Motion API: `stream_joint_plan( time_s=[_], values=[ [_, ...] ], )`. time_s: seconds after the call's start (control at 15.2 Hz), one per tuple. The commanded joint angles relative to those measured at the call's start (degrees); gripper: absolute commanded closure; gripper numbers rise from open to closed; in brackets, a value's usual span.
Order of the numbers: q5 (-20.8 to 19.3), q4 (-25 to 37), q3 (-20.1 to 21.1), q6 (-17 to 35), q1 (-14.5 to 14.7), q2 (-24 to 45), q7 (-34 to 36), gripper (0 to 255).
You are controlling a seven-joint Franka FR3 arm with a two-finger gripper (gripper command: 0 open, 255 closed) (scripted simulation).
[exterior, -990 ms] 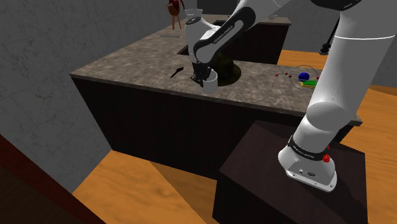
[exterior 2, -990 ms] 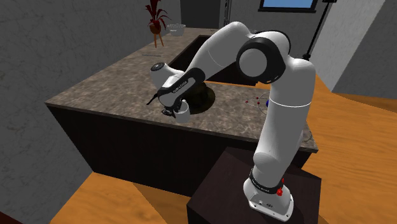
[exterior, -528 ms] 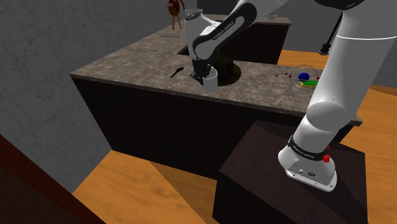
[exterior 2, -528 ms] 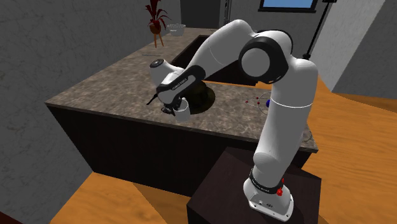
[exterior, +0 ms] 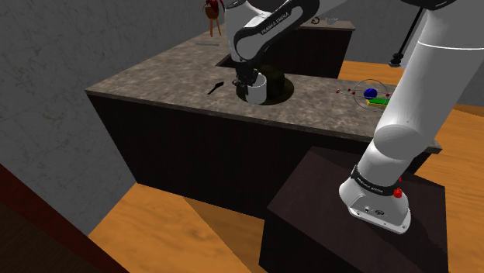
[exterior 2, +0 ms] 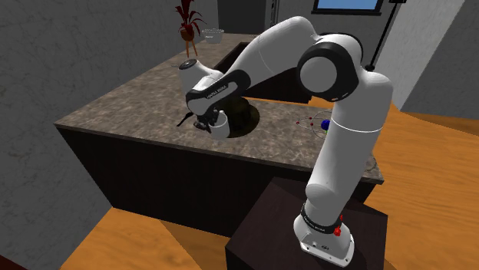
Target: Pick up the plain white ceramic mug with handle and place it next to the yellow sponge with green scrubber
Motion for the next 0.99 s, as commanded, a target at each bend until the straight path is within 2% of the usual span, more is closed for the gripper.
stream_joint_plan(
  time_s=[0.0, 0.92],
  values=[
    [0.38, 1.08, 0.09, -1.52, 0.06, -0.5, -0.44, 255],
    [2.39, 7.84, 0.32, -11.33, 0.2, -3.93, -3.49, 255]
  ],
)
